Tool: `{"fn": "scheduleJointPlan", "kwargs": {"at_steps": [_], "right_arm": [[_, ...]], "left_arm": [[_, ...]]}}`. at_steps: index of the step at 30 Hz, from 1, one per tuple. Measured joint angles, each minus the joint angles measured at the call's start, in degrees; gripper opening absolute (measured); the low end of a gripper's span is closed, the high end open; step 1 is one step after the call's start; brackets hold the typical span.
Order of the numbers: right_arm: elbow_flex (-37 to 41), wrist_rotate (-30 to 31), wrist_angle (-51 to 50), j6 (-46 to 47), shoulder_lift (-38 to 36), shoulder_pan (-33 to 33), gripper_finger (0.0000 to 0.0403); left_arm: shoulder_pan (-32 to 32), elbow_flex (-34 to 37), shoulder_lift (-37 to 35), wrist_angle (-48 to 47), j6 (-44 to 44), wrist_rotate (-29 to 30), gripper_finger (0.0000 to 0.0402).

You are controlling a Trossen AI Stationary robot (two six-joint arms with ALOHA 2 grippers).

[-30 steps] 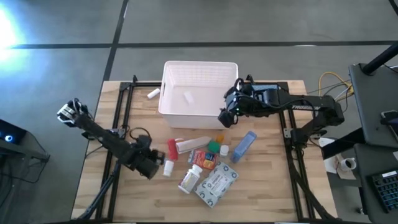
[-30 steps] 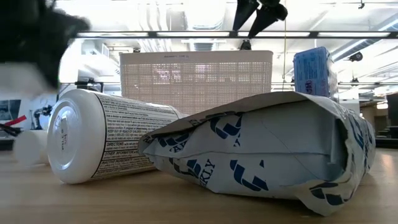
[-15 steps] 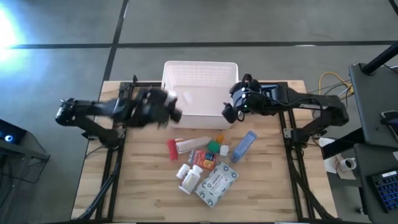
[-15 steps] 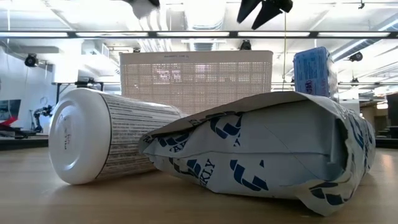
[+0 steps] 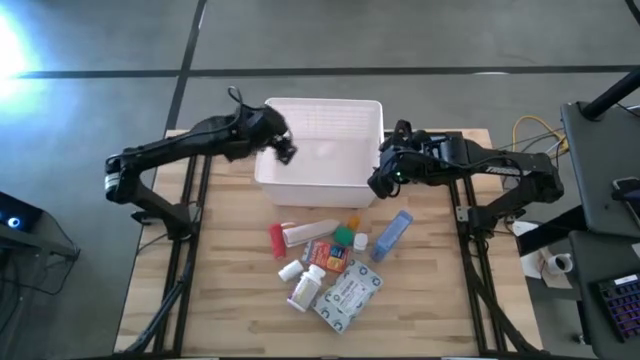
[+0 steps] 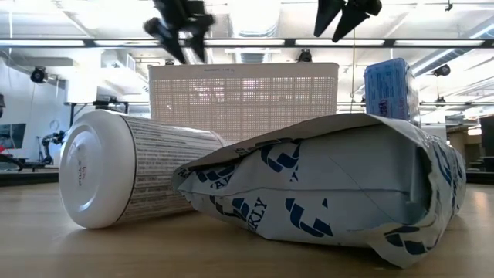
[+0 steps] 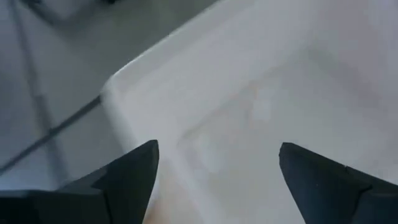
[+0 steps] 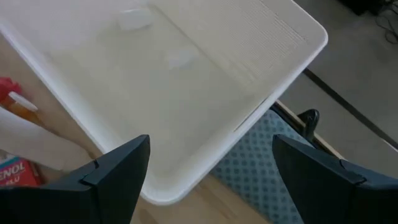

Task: Pick & place medical supplies in basket/bin
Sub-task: Put the white rolled gauze into the white bin

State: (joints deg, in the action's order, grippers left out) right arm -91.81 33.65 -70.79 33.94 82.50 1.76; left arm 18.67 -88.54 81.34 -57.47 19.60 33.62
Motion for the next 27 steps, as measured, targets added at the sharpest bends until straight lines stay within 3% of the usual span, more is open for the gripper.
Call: {"fn": "scheduleJointPlan", "kwargs": {"at_steps": [3,7,12,15,17,24,27], "right_arm": [[0.00,0.22,0.02,-0.65,-0.02,0.01,0.0329],[0.00,1.08,0.19,-0.98,-0.02,1.05,0.0329],[0.00,1.09,1.26,-3.09,0.00,3.09,0.0329],[0.00,0.94,1.83,-5.07,0.00,4.26,0.0329],[0.00,0.82,2.30,-5.88,0.00,4.85,0.0329],[0.00,0.40,2.63,-6.40,0.00,5.27,0.0329],[0.00,-0.34,2.54,-6.51,0.00,5.27,0.0329]], "left_arm": [[-0.92,-3.61,-1.56,-15.77,5.02,0.23,0.0304],[-1.75,-5.97,-3.20,-33.21,19.87,-9.03,0.0293],[-2.55,1.15,-8.24,-27.13,22.72,-8.05,0.0280],[3.31,4.50,-9.87,-26.43,23.91,-4.12,0.0272],[8.50,6.13,-11.34,-22.68,24.00,-4.66,0.0266],[25.37,15.23,-12.06,0.28,15.52,-20.76,0.0247],[31.84,20.10,-10.65,5.58,12.50,-25.78,0.0243]]}}
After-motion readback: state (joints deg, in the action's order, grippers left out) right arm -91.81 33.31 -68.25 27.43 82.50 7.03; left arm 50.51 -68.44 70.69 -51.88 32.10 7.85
